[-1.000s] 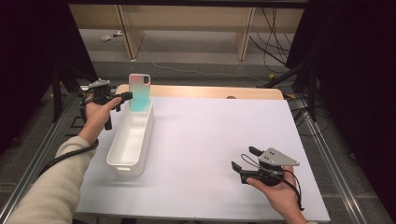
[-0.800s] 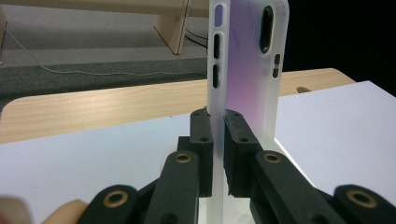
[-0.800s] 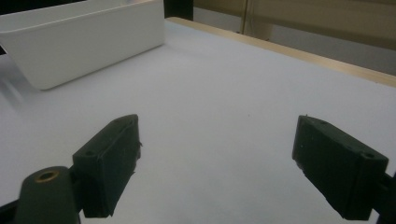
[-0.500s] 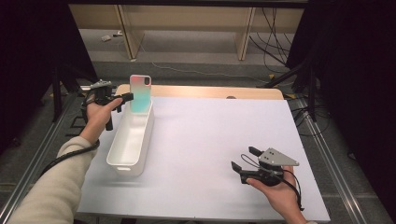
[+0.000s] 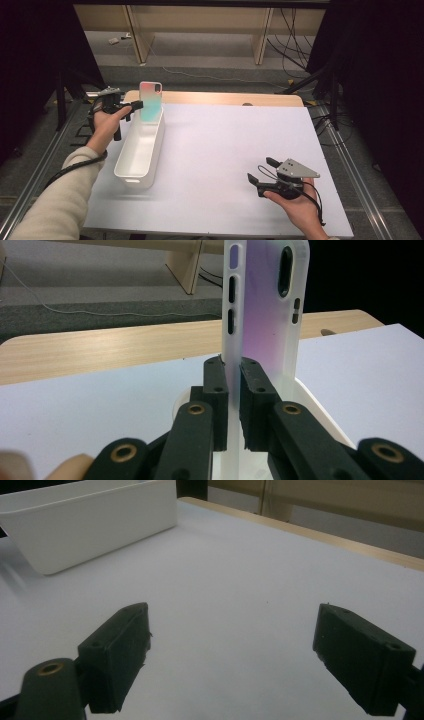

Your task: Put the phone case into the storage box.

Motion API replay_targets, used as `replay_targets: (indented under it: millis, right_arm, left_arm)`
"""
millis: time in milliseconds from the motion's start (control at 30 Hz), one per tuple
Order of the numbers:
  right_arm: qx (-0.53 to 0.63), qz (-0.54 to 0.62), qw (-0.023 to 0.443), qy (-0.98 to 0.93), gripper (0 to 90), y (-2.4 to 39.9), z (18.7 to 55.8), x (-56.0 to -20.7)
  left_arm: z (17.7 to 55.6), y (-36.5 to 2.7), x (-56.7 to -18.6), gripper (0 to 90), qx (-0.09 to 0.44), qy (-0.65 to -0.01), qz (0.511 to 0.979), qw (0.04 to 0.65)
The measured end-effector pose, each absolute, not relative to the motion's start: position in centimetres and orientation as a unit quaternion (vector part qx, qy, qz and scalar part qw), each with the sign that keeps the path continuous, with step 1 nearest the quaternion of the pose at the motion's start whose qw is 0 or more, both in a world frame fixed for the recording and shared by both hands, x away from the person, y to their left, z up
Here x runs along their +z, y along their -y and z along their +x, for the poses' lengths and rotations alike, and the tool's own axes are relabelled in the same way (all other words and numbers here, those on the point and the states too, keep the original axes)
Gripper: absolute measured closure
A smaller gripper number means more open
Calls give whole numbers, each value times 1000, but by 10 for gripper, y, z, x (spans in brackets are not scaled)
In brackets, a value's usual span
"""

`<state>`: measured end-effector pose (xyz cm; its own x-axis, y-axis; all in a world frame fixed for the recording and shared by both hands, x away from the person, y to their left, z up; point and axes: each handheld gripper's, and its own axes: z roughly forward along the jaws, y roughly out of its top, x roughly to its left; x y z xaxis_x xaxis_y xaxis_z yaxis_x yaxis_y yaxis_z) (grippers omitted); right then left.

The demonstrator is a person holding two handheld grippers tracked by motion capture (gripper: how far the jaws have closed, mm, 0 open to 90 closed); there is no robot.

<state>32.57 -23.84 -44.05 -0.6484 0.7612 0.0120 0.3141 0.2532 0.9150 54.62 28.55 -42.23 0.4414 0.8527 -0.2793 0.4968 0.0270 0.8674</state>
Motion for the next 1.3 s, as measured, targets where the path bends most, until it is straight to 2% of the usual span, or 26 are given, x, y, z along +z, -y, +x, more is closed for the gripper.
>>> replay_targets:
  millis: [800, 933, 1000, 1300]
  right_arm:
    - [507, 356, 215, -755, 165, 237, 326, -441]
    - [497, 351, 231, -759, 165, 238, 327, -441]
    - [496, 358, 219, -760, 165, 238, 325, -440]
    - [497, 354, 226, -759, 165, 238, 326, -441]
  left_arm:
    - [547, -288, -427, 827, 169, -507, 671, 513]
    - [547, -289, -427, 827, 169, -505, 672, 514]
    - [547, -289, -427, 827, 169, -505, 673, 514]
    - [547, -288, -428, 826, 166, -506, 672, 514]
